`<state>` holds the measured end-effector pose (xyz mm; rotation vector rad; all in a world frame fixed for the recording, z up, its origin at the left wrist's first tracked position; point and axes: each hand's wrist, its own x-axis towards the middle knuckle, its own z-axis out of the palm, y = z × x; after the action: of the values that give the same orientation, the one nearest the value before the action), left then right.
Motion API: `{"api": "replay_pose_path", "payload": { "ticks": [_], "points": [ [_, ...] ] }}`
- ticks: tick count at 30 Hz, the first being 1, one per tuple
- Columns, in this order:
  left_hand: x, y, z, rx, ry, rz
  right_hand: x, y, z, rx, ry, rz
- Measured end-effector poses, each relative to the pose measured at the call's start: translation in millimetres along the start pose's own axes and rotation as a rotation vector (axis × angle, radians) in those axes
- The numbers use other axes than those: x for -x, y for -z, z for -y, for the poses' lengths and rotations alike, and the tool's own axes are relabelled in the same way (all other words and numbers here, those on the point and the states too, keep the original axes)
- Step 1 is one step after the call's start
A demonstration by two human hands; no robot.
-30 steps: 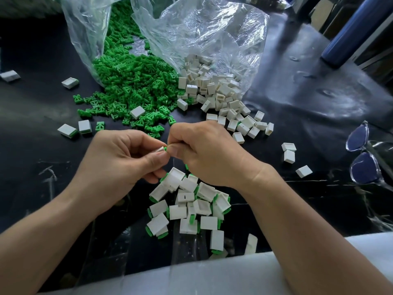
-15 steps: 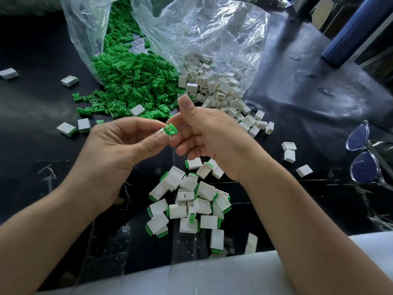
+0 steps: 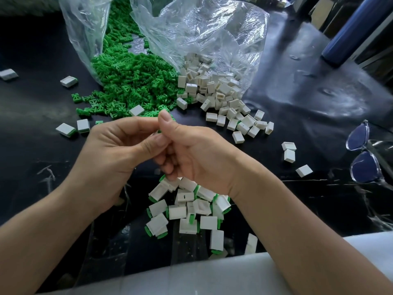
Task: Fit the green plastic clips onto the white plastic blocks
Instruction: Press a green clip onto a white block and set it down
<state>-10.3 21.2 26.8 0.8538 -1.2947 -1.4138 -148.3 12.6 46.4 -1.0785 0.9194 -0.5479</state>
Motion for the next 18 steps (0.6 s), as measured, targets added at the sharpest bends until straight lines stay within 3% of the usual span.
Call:
{"api": "replay_pose_path", "payload": {
  "ticks": [9, 18],
  "points": [
    [0.0, 0.8, 3.5, -0.034, -0.012, -0.018, -0.1, -2.0, -3.3, 0.102, 0.027, -0.090],
    [-1.4, 2.5, 1.8, 0.021, 0.031, -0.032, 1.3, 2.5, 1.2, 0.040, 0.052, -0.016]
  ]
}}
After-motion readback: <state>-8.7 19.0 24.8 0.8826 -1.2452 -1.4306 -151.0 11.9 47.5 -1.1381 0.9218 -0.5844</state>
